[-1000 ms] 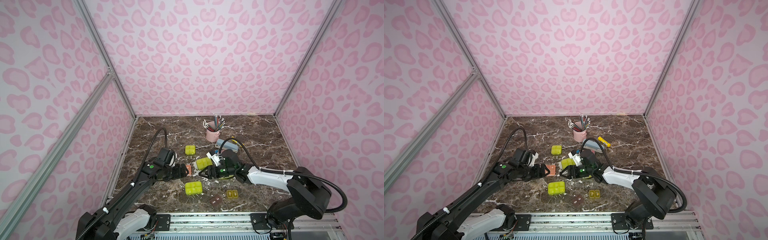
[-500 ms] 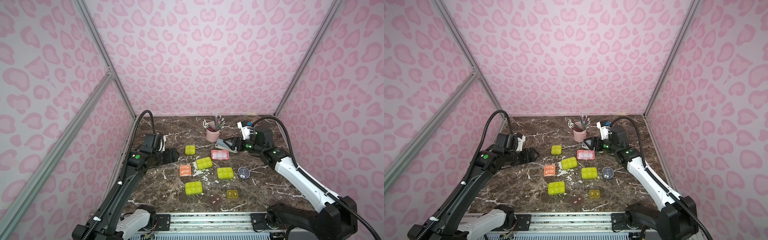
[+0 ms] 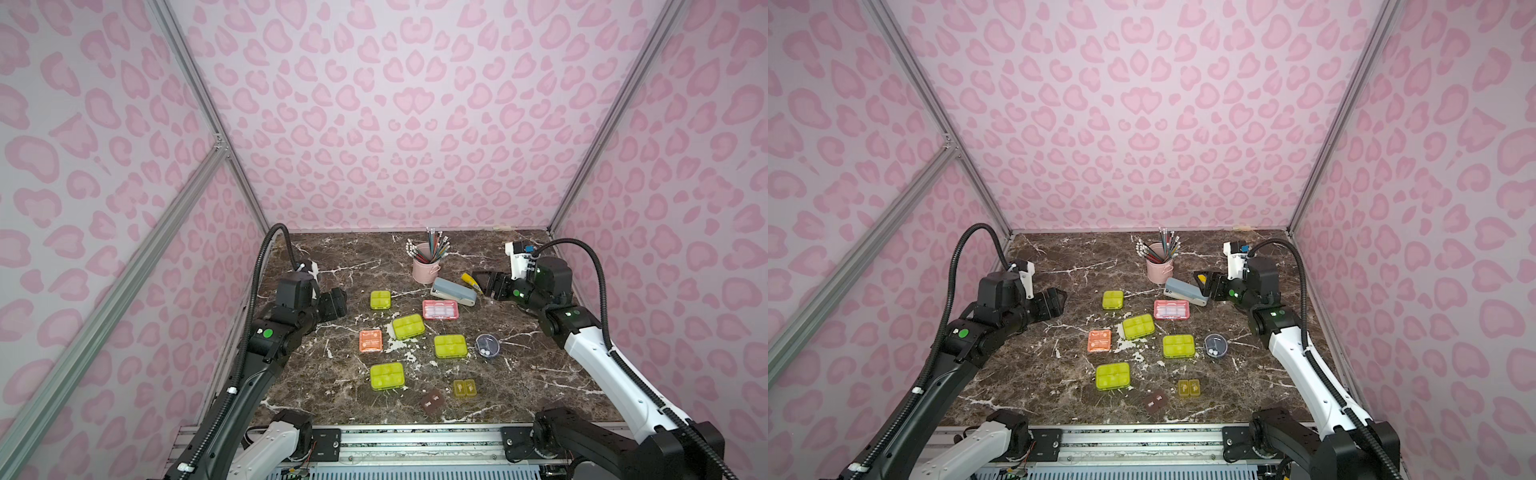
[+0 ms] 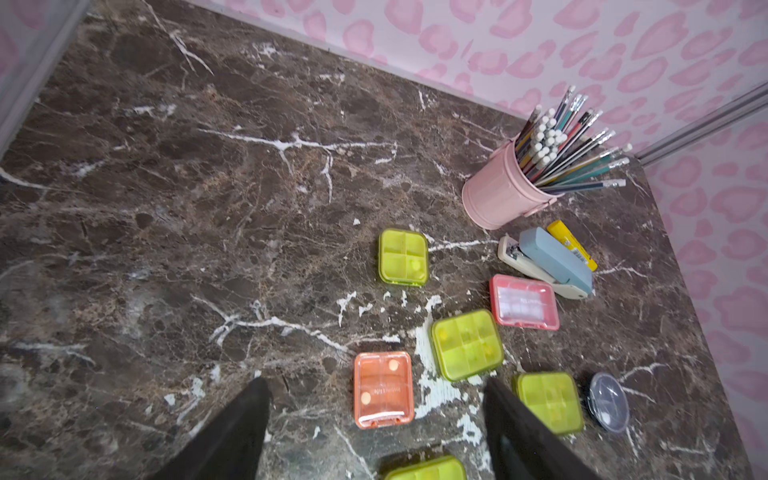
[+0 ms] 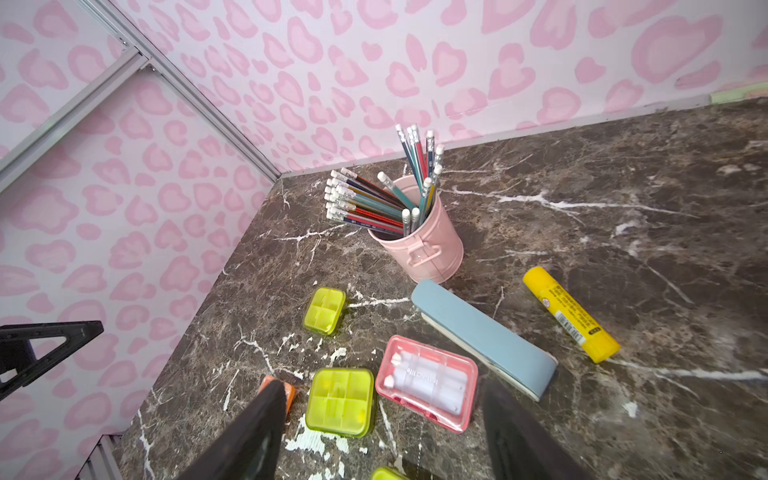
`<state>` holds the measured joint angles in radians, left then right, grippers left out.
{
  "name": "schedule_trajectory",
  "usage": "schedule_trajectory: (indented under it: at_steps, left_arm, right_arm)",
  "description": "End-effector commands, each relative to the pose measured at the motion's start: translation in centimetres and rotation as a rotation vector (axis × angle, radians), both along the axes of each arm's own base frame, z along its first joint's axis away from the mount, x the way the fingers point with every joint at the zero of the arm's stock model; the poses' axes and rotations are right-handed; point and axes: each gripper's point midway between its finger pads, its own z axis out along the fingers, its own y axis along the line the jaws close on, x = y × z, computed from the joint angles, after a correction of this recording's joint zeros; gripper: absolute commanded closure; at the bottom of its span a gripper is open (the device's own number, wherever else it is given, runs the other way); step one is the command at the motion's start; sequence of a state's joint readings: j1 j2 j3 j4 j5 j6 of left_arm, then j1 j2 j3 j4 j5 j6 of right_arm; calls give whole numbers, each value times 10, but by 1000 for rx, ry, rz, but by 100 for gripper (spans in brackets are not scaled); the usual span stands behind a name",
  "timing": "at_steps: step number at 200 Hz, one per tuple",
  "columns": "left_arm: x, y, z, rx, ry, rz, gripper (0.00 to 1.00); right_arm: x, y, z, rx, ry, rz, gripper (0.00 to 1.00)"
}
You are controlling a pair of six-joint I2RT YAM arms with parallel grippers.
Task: Close pillboxes
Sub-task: Reset both arms
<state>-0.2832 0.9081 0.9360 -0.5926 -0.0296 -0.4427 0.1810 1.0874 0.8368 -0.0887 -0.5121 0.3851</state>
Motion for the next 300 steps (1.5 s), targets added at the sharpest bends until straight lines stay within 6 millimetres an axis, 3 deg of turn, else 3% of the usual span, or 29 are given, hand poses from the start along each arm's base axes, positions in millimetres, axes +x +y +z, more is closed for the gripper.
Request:
schedule_trajectory:
  at_steps: [1,65,109,142,198,250,277,300]
  left_arm:
    - [15,15,19,23,-163,86,20]
    - [19,29,1,131,-133,128,20]
    - [27,23,-17,227,-107,35,17]
    - [31,26,-16,247,-191,45,17]
    - [54,38,-14,269,-368,151,18]
    - [70,52,-54,328,-293,251,20]
    - [84,57,-65,388,-242,272,20]
    - [92,55,-59,414,-238,246,20]
  right_arm:
    - [5,-8,13,39,-83,-63,24]
    - [-26,-34,37,36,-398,-176,14]
    - [-57,-64,37,41,-610,-315,7]
    - [-59,-80,34,-28,-646,-400,6]
    - [-30,-89,-2,-50,-517,-477,4]
    - [19,-111,-40,-104,-359,-589,2]
    - [50,-121,-31,-83,-328,-630,2]
    - [76,-119,-13,-78,-332,-620,2]
